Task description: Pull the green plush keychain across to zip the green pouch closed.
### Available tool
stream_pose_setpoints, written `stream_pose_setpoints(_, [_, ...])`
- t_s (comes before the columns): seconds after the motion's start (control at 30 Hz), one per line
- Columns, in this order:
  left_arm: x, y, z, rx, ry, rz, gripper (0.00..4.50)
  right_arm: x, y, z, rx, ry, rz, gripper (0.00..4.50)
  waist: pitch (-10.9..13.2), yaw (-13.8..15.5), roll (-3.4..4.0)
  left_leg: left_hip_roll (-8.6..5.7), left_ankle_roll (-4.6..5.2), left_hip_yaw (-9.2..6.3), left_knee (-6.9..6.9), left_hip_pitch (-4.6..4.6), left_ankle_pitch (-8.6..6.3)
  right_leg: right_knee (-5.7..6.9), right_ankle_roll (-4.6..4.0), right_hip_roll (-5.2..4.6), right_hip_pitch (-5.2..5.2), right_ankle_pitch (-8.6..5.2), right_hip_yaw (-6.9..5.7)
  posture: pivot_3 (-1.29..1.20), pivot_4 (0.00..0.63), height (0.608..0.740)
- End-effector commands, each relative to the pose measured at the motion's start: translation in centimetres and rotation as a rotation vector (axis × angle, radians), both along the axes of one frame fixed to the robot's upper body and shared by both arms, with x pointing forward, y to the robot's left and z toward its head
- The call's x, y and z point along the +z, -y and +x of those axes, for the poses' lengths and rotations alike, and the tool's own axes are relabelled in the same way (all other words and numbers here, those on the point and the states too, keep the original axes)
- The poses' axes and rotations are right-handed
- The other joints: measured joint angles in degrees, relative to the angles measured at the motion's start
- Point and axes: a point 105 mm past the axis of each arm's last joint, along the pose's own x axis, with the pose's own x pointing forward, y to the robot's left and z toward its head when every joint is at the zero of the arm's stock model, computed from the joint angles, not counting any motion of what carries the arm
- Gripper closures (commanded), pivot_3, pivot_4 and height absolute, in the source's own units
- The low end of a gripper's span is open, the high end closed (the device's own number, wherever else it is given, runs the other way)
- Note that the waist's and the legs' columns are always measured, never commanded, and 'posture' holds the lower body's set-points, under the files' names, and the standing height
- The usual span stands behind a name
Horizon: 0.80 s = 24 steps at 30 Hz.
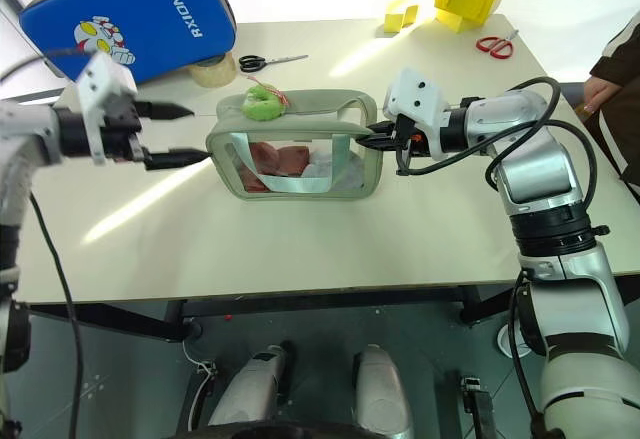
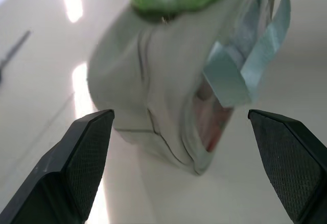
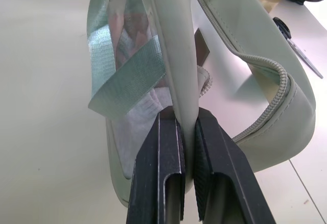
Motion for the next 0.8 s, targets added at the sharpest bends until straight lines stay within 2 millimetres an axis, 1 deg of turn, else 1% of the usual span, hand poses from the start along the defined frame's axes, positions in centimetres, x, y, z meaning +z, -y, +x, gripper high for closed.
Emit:
stream_pose_setpoints(0.03, [1.9,0.3,-0.2,0.025,0.080,-0.058,0.04,2.2,-0.5,-0.4,0.034,0.082,0.012,4.50,0.00,0.25,0.00,0.00,0.00,0.00,0.01,0.00,0.00,0.00,0.00,0.00,0.00,0.00,0.00,0.00,0.150,0.740])
stream_pose_setpoints(0.13, [1.6,0.8,0.1,0.022,0.075,-0.076,0.04,2.2,-0.6,-0.5,0.038,0.081,0.011,4.50,0.00,0.35,0.00,0.00,0.00,0.00,0.02,0.00,0.00,0.00,0.00,0.00,0.00,0.00,0.00,0.00,0.150,0.740])
stream_pose_setpoints(0.2, [1.1,1.1,0.2,0.024,0.062,-0.076,0.04,2.2,-0.7,-0.5,0.041,0.080,0.012,4.50,0.00,0.34,0.00,0.00,0.00,0.01,0.02,0.00,0.00,0.00,0.00,0.00,0.00,0.00,0.01,0.00,0.150,0.740])
stream_pose_setpoints(0.27, [0.5,1.4,0.1,0.013,0.048,-0.070,0.53,2.2,-0.7,-0.6,0.042,0.080,0.012,4.50,0.00,0.30,0.00,0.00,0.00,0.01,0.02,0.00,0.00,0.00,0.00,0.00,0.00,0.00,0.01,0.00,0.150,0.740])
stream_pose_setpoints(0.3, [0.3,1.4,0.1,0.014,0.044,-0.063,0.86,2.2,-0.7,-0.6,0.042,0.080,0.013,4.50,0.00,0.26,0.00,0.00,0.00,0.01,0.02,0.00,0.00,0.00,0.00,0.00,0.00,0.00,0.01,0.00,0.150,0.740])
stream_pose_setpoints(0.37, [0.1,1.1,0.3,0.029,0.045,-0.046,1.82,2.3,-0.7,-0.6,0.042,0.081,0.013,4.50,0.00,0.26,0.00,0.00,0.00,0.01,0.01,0.00,0.00,0.00,0.00,0.00,0.00,0.00,0.01,0.00,0.150,0.740])
stream_pose_setpoints(0.53, [-0.3,1.0,0.9,0.050,0.055,-0.031,4.41,2.3,-0.9,-0.7,0.043,0.077,0.027,4.50,0.00,0.36,0.00,0.00,0.00,0.01,0.02,0.00,0.00,-0.01,-0.01,0.00,0.00,0.01,0.01,0.00,0.150,0.740])
stream_pose_setpoints(0.57, [-0.3,1.1,1.0,0.052,0.059,-0.032,4.49,2.3,-0.9,-0.8,0.046,0.075,0.030,4.50,0.00,0.37,0.00,0.00,0.00,0.01,0.02,0.00,0.00,-0.01,-0.01,0.00,0.00,0.01,0.01,0.00,0.150,0.740])
stream_pose_setpoints(0.7, [0.0,1.5,1.4,0.056,0.083,-0.041,4.49,2.5,-1.1,-1.0,0.052,0.069,0.043,4.50,0.00,0.38,0.00,0.00,0.00,0.01,0.03,0.01,0.00,-0.01,-0.02,0.00,0.01,0.01,0.01,0.00,0.150,0.740])
stream_pose_setpoints(0.8, [0.6,1.6,1.3,0.051,0.077,-0.059,4.49,2.6,-1.2,-1.2,0.060,0.054,0.059,4.50,0.00,0.38,0.00,0.00,0.00,0.01,0.03,0.01,0.00,-0.01,-0.02,0.00,0.01,0.01,0.01,0.00,0.150,0.740])
